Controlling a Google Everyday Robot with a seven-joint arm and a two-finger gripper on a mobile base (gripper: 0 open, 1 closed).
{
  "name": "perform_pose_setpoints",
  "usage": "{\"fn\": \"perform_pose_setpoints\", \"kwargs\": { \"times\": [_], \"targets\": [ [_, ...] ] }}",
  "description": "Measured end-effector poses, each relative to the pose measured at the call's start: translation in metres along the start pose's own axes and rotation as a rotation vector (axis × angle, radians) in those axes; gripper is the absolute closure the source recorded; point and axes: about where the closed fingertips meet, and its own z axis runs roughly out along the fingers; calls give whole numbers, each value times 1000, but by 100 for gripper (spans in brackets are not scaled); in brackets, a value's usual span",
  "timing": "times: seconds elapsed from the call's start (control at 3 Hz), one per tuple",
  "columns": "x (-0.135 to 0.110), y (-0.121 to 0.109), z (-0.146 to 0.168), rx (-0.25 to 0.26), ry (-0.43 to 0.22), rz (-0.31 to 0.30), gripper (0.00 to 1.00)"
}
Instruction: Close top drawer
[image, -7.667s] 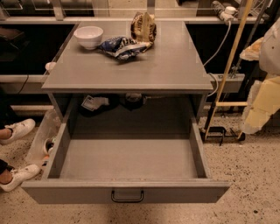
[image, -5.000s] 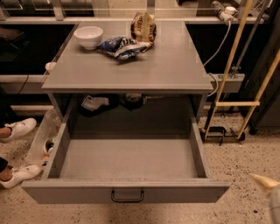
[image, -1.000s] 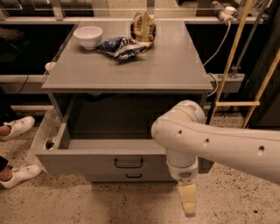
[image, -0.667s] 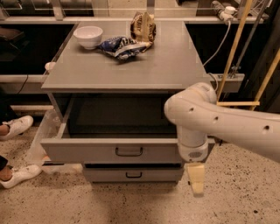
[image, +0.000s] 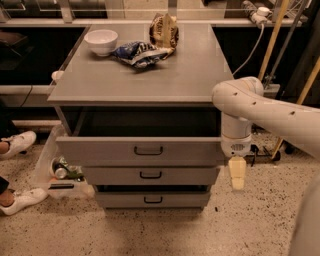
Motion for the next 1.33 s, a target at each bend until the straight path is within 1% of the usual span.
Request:
{"fn": "perform_pose_setpoints", "kwargs": {
  "times": [0.33, 0.67, 1.0, 1.33],
  "targets": [
    [12, -26, -3, 22, -28, 52, 0],
    [12, -26, -3, 22, -28, 52, 0],
    [-14, -29, 14, -8, -24, -67, 0],
    [-47, -20, 17, 30, -25, -238, 0]
  ]
}}
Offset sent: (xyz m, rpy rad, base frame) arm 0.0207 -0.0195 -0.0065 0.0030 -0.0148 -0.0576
